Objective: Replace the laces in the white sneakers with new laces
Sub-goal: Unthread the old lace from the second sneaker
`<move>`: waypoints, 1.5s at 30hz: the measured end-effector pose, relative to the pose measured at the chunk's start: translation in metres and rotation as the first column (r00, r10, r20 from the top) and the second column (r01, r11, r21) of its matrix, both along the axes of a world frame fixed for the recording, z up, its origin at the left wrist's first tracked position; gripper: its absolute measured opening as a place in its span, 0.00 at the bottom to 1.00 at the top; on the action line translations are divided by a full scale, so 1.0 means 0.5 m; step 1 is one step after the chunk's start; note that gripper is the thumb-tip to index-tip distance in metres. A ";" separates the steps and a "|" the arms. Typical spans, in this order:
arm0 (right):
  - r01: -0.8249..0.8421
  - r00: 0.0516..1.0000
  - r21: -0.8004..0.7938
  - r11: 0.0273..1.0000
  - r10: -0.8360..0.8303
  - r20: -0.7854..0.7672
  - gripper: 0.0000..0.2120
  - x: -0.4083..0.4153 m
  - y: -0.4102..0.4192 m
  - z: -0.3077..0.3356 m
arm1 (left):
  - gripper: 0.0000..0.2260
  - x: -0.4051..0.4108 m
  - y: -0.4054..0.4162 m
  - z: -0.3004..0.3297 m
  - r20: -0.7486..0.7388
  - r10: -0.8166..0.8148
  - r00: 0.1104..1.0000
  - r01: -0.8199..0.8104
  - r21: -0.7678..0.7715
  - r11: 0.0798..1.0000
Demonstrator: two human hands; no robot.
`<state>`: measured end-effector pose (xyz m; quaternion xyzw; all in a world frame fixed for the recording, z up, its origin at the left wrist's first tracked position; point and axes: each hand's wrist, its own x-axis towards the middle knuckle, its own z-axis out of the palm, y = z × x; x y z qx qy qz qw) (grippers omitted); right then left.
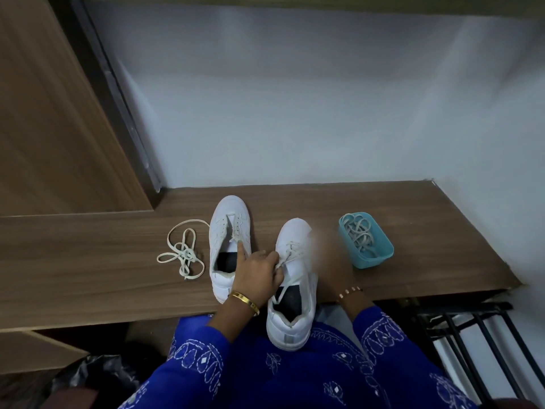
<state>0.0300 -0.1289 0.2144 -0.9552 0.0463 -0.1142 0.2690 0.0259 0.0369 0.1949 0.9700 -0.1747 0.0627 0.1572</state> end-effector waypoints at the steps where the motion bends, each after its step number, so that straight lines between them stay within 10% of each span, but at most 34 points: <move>1: -0.117 0.992 -0.169 0.979 0.125 0.036 0.17 -0.002 0.005 0.006 | 0.09 -0.001 -0.001 -0.007 0.031 -0.006 0.999 0.007 -0.025 1.000; 5: -0.264 0.945 -0.565 0.781 0.327 0.010 0.05 -0.017 0.040 0.005 | 0.10 -0.005 -0.004 -0.018 0.173 -0.024 0.985 0.039 -0.082 0.996; 11: -0.170 0.961 -0.647 0.744 0.270 0.057 0.12 -0.016 0.045 -0.009 | 0.11 -0.006 -0.002 -0.035 0.226 -0.005 0.974 0.029 -0.104 0.994; 14: -0.183 0.962 -0.456 0.871 0.255 0.101 0.09 -0.019 0.036 -0.014 | 0.10 -0.009 -0.004 -0.024 0.230 -0.001 0.973 0.020 -0.080 0.997; 17: -0.062 0.988 0.063 0.996 0.053 0.148 0.07 -0.012 0.023 0.008 | 0.12 -0.009 -0.007 -0.013 0.153 0.036 0.988 -0.029 -0.044 0.999; 22: 0.283 0.942 0.482 0.829 -0.335 0.024 0.10 0.024 -0.018 0.029 | 0.21 -0.015 -0.009 -0.001 0.042 0.006 0.999 -0.009 0.086 0.996; 29: -0.042 0.987 -0.094 0.995 0.055 0.149 0.14 0.005 -0.003 0.025 | 0.20 -0.015 -0.006 0.016 -0.135 0.062 0.989 -0.048 0.104 0.993; 34: -0.286 0.940 -0.578 0.764 0.342 -0.013 0.05 0.002 0.036 0.008 | 0.39 -0.014 -0.005 0.008 -0.128 0.073 0.989 -0.063 0.085 0.994; 39: -0.237 0.948 -0.663 0.710 0.318 0.001 0.12 0.002 0.034 0.019 | 0.32 -0.007 -0.002 0.004 -0.175 0.090 0.981 -0.070 0.115 0.991; 45: -0.244 0.968 -0.414 0.877 0.245 -0.050 0.06 0.010 -0.015 0.054 | 0.28 -0.008 -0.006 0.007 -0.184 0.099 0.978 -0.079 0.114 0.990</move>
